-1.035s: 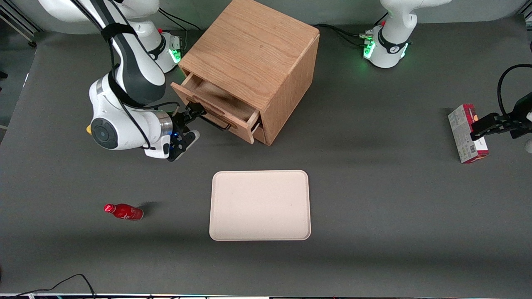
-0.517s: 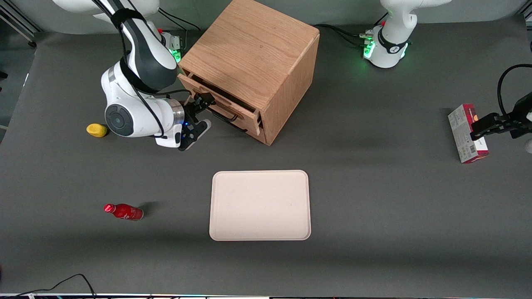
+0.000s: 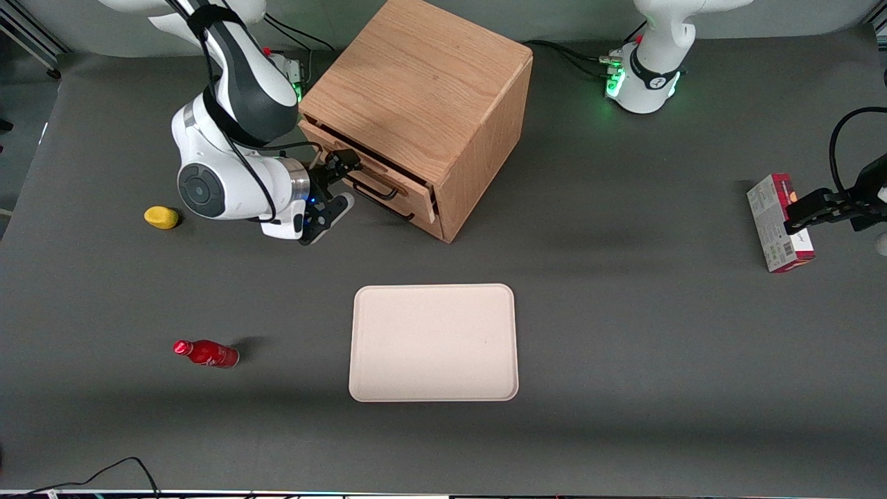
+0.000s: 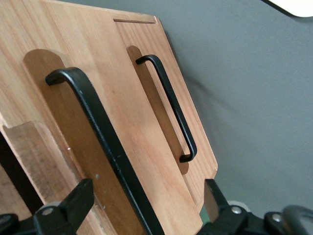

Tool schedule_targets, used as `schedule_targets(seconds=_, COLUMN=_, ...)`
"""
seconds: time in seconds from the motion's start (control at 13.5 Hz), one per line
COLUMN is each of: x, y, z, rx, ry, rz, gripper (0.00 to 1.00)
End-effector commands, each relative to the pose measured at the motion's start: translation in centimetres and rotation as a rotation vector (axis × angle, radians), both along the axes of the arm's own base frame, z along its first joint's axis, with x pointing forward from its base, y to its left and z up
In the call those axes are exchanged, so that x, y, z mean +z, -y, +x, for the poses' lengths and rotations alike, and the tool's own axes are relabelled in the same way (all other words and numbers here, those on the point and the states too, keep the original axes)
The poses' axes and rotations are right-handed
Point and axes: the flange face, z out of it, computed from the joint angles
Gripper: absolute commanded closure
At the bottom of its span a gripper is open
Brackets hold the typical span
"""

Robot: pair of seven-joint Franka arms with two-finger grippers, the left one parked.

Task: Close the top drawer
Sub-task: 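Press the right gripper on the drawer front until it sits flush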

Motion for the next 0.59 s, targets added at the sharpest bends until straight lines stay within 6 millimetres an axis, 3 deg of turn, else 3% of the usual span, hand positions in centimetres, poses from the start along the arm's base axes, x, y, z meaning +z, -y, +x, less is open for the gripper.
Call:
schedule_targets(seconds=0.0, x=-0.3, y=-0.1, z=-0.9, rx=-0.020, ry=0.012, rz=0.000, gripper=0.00)
schedule_targets(seconds=0.52, x=-1.7, y=-0.6, z=1.0, rx=-0.031, ry=0.043, rz=0.001, gripper=0.00)
